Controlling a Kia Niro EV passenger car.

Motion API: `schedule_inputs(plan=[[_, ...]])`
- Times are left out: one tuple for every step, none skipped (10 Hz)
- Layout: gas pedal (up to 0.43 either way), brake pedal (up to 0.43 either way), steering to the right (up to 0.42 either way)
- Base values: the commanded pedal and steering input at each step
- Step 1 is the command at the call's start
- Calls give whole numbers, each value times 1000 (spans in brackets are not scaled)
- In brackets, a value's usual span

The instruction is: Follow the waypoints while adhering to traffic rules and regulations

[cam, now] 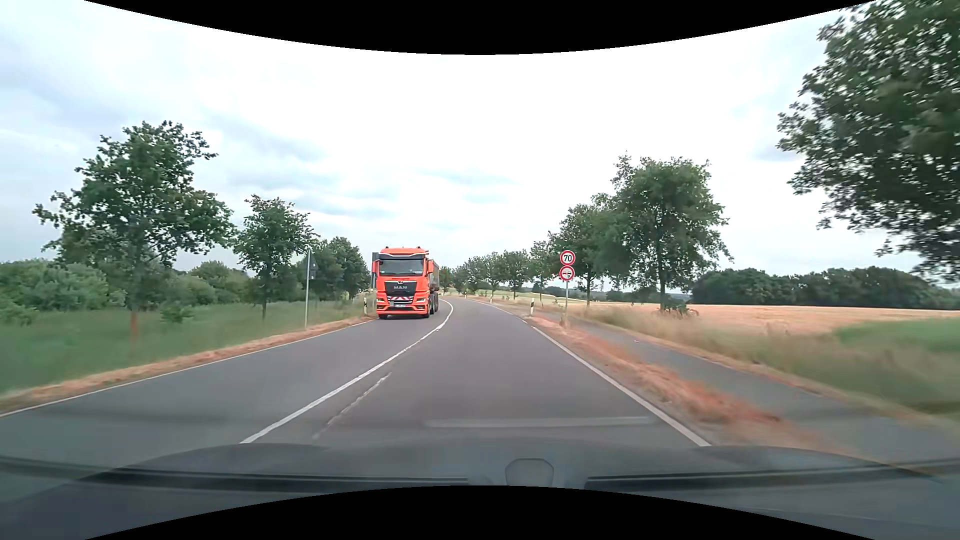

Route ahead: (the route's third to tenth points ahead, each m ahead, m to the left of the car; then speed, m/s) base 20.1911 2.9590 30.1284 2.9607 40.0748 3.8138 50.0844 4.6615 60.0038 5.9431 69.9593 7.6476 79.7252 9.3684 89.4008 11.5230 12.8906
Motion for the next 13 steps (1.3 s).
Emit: schedule_inputs(plan=[[429,0,-8],[429,0,-7],[421,0,-8],[421,0,-7],[421,0,-8],[421,0,-7],[421,0,-8],[421,0,-8],[421,0,-9],[421,0,-11],[409,0,-14],[409,0,-15],[409,0,-15]])
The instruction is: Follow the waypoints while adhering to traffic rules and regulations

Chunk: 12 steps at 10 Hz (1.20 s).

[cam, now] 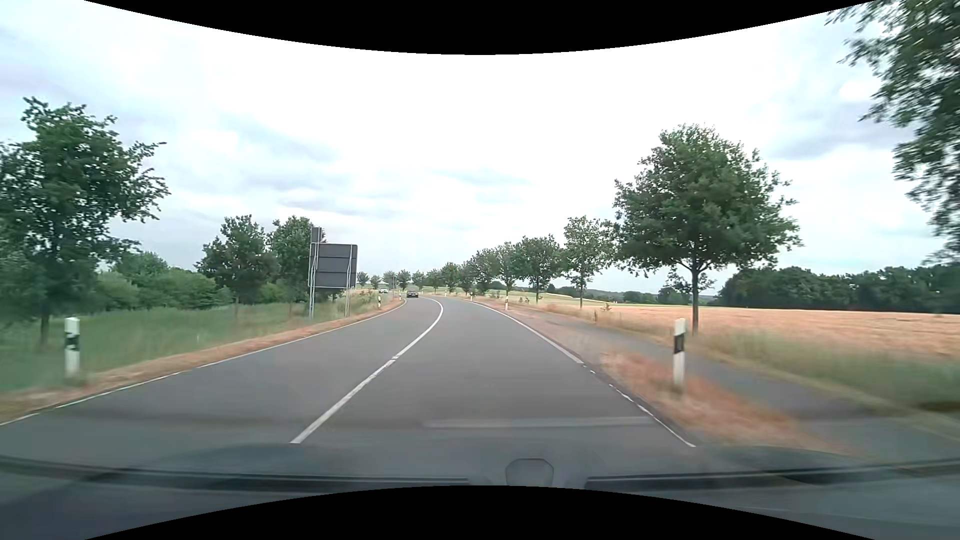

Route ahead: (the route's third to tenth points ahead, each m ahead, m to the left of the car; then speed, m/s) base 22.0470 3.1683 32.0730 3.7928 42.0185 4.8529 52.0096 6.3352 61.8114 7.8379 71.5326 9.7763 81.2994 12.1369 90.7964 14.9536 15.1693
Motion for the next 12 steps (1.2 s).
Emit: schedule_inputs(plan=[[370,0,-15],[358,0,-15],[339,0,-15],[339,0,-15],[339,0,-15],[339,0,-15],[339,0,-15],[339,0,-16],[331,0,-16],[299,0,-17],[287,0,-16],[287,0,-17]])
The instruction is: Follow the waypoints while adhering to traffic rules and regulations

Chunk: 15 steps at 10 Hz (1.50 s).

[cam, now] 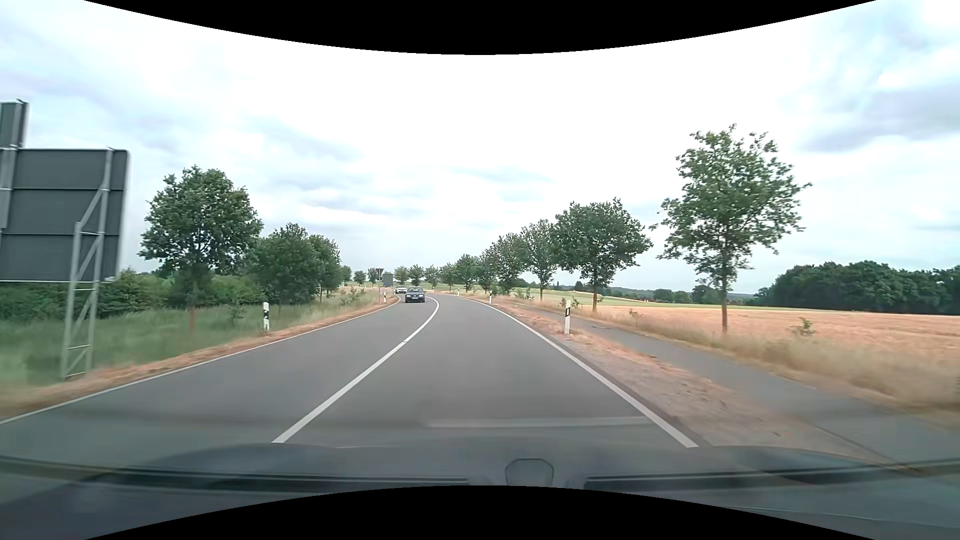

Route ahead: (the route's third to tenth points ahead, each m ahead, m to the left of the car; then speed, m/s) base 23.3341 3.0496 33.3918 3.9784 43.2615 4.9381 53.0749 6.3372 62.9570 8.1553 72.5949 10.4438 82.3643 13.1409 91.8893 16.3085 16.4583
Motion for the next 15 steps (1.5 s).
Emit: schedule_inputs(plan=[[280,0,-16],[268,0,-16],[268,0,-16],[268,0,-17],[268,0,-16],[268,0,-18],[268,0,-18],[268,0,-18],[268,0,-19],[268,0,-20],[268,0,-20],[268,0,-20],[268,0,-20],[268,0,-20],[268,0,-20]])
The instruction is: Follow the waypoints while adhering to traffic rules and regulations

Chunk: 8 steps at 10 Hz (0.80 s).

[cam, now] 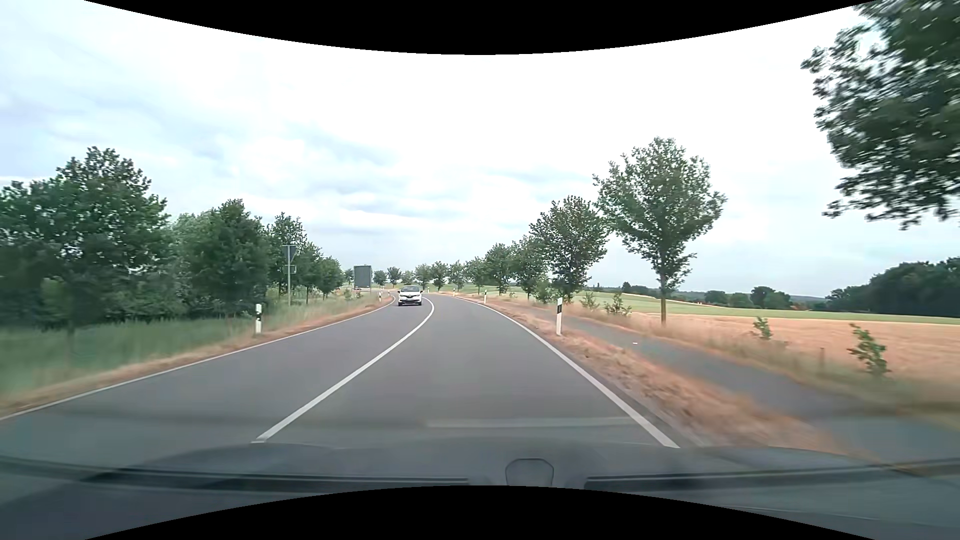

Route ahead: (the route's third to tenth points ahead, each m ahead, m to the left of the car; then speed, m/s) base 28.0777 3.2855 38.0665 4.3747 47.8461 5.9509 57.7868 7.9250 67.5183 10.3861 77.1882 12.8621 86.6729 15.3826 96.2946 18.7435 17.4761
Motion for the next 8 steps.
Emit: schedule_inputs(plan=[[268,0,-20],[248,0,-20],[248,0,-20],[248,0,-20],[248,0,-20],[248,0,-20],[248,0,-20],[248,0,-23]])
